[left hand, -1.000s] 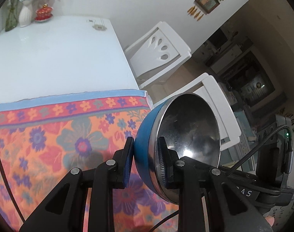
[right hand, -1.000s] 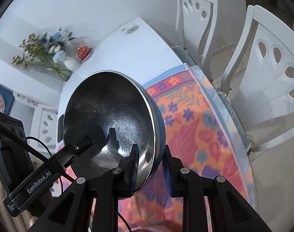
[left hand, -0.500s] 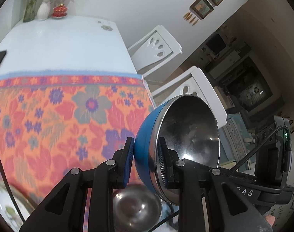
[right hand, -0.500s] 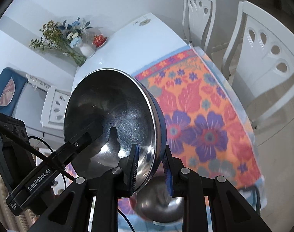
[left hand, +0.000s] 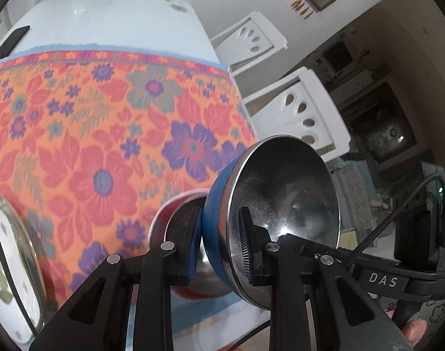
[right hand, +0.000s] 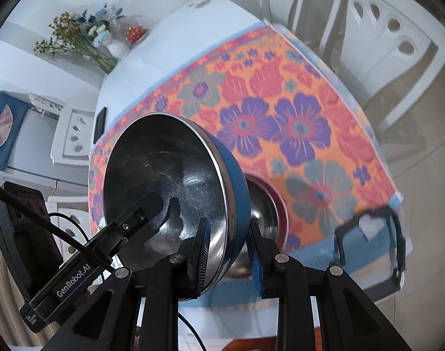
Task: Organize plates and bowls
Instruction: 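Lift the blue-bottomed bowl and carry it over the nested bowls, then lower the blue-bottomed bowl into the red-bottomed steel bowl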
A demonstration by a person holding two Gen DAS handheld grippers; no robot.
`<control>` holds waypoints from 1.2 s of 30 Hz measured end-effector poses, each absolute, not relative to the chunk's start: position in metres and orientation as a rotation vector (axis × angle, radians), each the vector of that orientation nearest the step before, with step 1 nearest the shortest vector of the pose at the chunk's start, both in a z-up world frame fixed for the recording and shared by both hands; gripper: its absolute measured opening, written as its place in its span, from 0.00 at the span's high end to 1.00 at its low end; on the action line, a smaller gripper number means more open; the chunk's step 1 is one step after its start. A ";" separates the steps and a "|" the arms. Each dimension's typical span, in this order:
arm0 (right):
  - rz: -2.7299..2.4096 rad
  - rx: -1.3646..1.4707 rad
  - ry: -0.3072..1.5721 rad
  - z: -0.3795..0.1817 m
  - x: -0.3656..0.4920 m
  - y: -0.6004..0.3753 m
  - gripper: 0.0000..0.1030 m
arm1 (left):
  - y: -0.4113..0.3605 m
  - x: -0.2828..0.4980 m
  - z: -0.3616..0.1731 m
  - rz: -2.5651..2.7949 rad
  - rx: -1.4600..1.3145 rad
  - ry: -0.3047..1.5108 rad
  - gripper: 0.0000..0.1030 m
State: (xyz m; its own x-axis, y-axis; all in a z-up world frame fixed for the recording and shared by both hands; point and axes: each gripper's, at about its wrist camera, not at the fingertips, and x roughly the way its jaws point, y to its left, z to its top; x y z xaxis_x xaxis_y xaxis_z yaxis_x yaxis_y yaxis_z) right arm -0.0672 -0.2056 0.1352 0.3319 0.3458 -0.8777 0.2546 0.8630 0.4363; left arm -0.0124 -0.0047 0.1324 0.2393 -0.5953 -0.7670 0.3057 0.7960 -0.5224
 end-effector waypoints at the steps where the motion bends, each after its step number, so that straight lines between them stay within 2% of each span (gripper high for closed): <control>1: 0.064 0.566 1.262 0.131 -0.070 -0.205 0.76 | -0.005 -0.016 0.129 -0.623 -0.273 1.182 0.80; 16: 0.030 0.616 1.352 0.084 -0.087 -0.213 0.76 | -0.024 -0.031 0.097 -0.584 -0.136 1.247 0.78; 23: 0.027 0.609 1.344 0.084 -0.088 -0.215 0.76 | -0.029 -0.027 0.103 -0.563 -0.052 1.220 0.77; 36: 0.062 0.528 1.309 0.097 -0.086 -0.213 0.76 | -0.007 -0.019 0.112 -0.528 -0.093 1.197 0.76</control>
